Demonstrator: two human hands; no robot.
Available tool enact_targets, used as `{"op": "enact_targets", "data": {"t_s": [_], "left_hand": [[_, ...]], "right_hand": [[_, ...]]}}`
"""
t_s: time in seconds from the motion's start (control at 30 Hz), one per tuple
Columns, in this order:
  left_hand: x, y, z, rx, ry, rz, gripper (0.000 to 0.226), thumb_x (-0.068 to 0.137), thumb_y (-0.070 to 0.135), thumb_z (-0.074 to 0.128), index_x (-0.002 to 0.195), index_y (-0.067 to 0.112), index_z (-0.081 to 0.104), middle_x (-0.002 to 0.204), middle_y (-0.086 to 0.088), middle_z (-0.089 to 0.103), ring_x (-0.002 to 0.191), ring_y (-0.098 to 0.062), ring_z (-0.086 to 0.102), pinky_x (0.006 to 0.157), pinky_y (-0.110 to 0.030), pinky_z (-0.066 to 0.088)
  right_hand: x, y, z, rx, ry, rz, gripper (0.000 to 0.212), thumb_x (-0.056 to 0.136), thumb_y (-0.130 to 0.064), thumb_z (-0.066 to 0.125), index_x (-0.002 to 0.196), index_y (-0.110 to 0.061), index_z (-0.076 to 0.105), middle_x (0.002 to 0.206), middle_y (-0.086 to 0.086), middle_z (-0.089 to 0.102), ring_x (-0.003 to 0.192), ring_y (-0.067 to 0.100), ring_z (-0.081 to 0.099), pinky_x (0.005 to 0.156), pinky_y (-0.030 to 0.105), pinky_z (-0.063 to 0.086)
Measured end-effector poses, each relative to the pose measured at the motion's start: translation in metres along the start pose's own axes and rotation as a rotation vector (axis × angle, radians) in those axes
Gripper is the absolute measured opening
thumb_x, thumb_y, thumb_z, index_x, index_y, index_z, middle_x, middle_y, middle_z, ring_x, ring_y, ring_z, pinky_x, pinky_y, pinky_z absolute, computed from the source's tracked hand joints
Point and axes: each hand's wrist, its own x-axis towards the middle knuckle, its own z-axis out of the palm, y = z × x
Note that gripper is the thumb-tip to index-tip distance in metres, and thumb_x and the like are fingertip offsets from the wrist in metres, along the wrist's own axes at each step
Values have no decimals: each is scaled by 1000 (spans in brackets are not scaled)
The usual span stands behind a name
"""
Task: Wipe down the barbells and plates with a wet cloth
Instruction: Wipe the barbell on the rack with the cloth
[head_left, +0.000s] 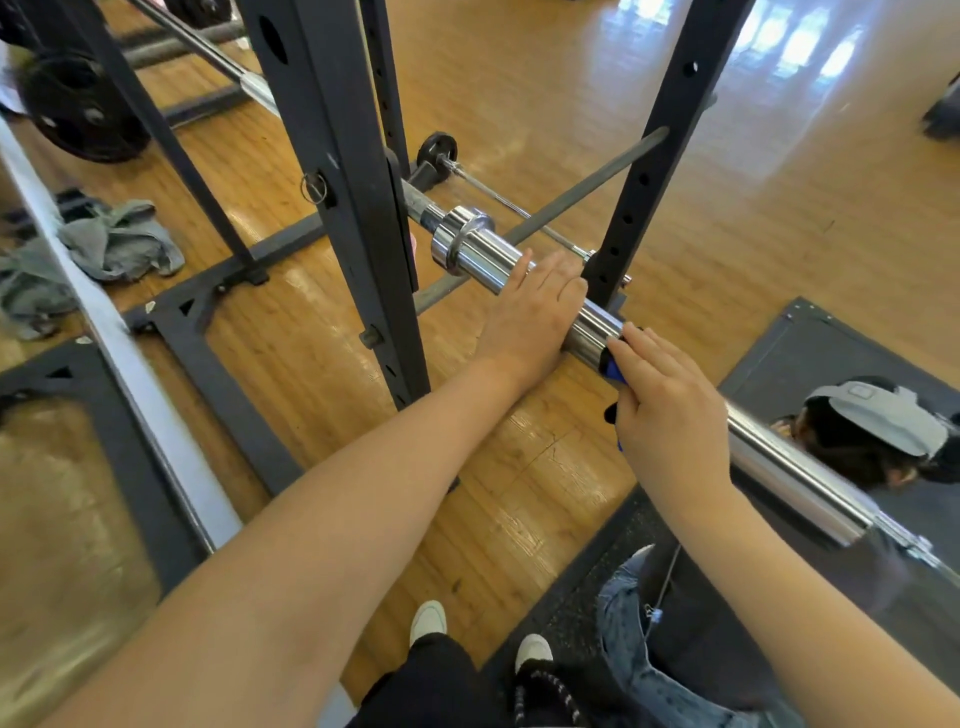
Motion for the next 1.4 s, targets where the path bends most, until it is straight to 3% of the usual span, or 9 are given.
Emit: {"op": "enact_targets", "data": {"t_s": [0.1, 0.37, 0.83, 1.03, 1.2, 1.4], "left_hand": [[-2, 1, -1, 10, -5, -21, 41, 74, 7, 73, 113, 3, 60, 127, -15, 58, 129, -32, 45, 112, -46, 21], [-1, 6, -4, 71, -83, -71, 48, 93, 19, 52, 137, 7, 39, 149, -10, 34, 144, -26, 17, 117, -41, 2], [-3, 7, -7, 63, -74, -81, 44, 92, 11, 53, 134, 8, 41, 148, -11, 36, 144, -28, 17, 117, -42, 6], [-3, 6, -4, 65, -69, -81, 45, 90, 12, 56, 132, 9, 43, 147, -11, 37, 144, -28, 18, 117, -42, 6], [-3, 5, -4, 79, -102, -93, 50, 89, 13, 59, 135, 9, 41, 149, -10, 35, 144, -27, 16, 117, -42, 5], [-1, 9, -7, 84, -140, -130, 53, 90, 15, 57, 138, 9, 37, 150, -9, 32, 145, -27, 13, 117, -42, 3]], "right_hand": [[-10, 7, -6, -31, -24, -79, 48, 61, 21, 73, 107, 6, 68, 114, 22, 65, 107, 43, 61, 94, 47, 38], [-6, 3, -7, 7, 4, 5, 42, 69, 17, 70, 109, 5, 67, 114, 22, 65, 107, 41, 61, 93, 46, 41], [-18, 13, -14, 60, -10, 49, 40, 78, 13, 61, 115, 1, 66, 121, 17, 63, 115, 37, 57, 98, 42, 37], [-10, 10, -7, 26, 16, 54, 35, 80, 11, 59, 114, 3, 65, 118, 19, 64, 111, 38, 60, 95, 39, 37], [-18, 11, -12, -5, -32, -42, 41, 72, 17, 66, 110, 4, 66, 118, 21, 63, 112, 41, 58, 96, 45, 37], [-17, 12, -14, 33, -1, 74, 38, 76, 13, 65, 112, 2, 67, 118, 18, 64, 111, 36, 60, 95, 38, 36]]}}
